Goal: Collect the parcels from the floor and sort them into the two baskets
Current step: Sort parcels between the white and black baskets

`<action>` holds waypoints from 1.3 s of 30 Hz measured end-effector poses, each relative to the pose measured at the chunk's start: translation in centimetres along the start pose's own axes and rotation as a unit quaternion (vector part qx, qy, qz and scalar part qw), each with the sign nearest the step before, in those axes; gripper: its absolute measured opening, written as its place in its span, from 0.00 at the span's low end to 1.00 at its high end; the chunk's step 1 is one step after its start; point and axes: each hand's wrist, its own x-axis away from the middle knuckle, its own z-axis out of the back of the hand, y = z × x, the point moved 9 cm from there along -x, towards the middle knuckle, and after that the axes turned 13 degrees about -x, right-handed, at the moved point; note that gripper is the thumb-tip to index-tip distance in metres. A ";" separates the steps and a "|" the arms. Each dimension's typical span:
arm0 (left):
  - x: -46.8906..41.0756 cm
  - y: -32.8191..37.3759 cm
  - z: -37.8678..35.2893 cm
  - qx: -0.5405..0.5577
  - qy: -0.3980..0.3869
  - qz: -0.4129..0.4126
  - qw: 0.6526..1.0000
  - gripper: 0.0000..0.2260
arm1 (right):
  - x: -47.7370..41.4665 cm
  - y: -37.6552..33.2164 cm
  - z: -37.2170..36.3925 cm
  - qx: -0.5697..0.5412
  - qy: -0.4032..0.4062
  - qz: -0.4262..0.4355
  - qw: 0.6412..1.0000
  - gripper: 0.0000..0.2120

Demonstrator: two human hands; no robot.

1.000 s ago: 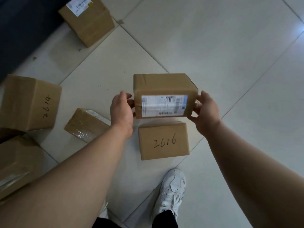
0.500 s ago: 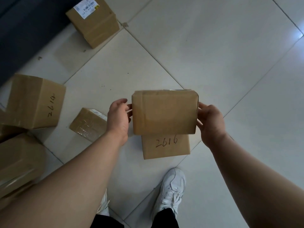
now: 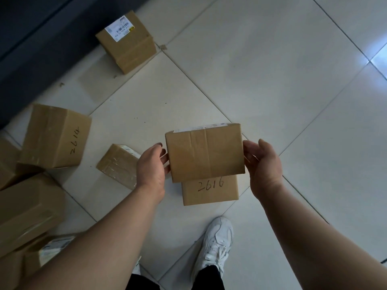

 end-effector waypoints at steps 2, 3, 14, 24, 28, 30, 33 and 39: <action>0.5 -0.4 -0.1 -0.012 -0.014 -0.001 1.000 0.07 | 0.1 0.3 0.5 0.005 -0.007 0.002 1.000 0.17; 0.6 -0.4 -0.2 -0.019 -0.020 -0.007 1.000 0.08 | 0.2 0.4 0.6 0.005 -0.010 0.001 1.000 0.16; 0.8 -4.8 -1.4 -0.193 -0.107 -0.016 0.975 0.12 | -0.8 3.8 4.7 0.126 -0.044 -0.019 0.991 0.14; 1.9 -11.6 -3.5 -0.181 -0.252 0.112 0.944 0.14 | 0.6 11.0 6.2 0.110 -0.096 -0.163 0.976 0.28; 2.7 -8.1 -2.4 -0.164 -0.223 0.080 0.958 0.08 | 3.1 9.0 4.2 0.127 -0.106 -0.163 0.973 0.33; 3.9 -5.0 -1.4 -0.160 -0.210 0.057 0.963 0.08 | 4.9 7.0 2.5 0.134 -0.117 -0.152 0.972 0.34; 6.6 1.2 0.3 -0.139 -0.205 0.023 0.969 0.10 | 8.3 2.7 -1.1 0.139 -0.128 -0.120 0.975 0.33; 15.4 16.9 5.5 -0.126 -0.211 -0.072 0.967 0.20 | 19.2 -8.6 -10.0 0.129 -0.180 -0.043 0.974 0.29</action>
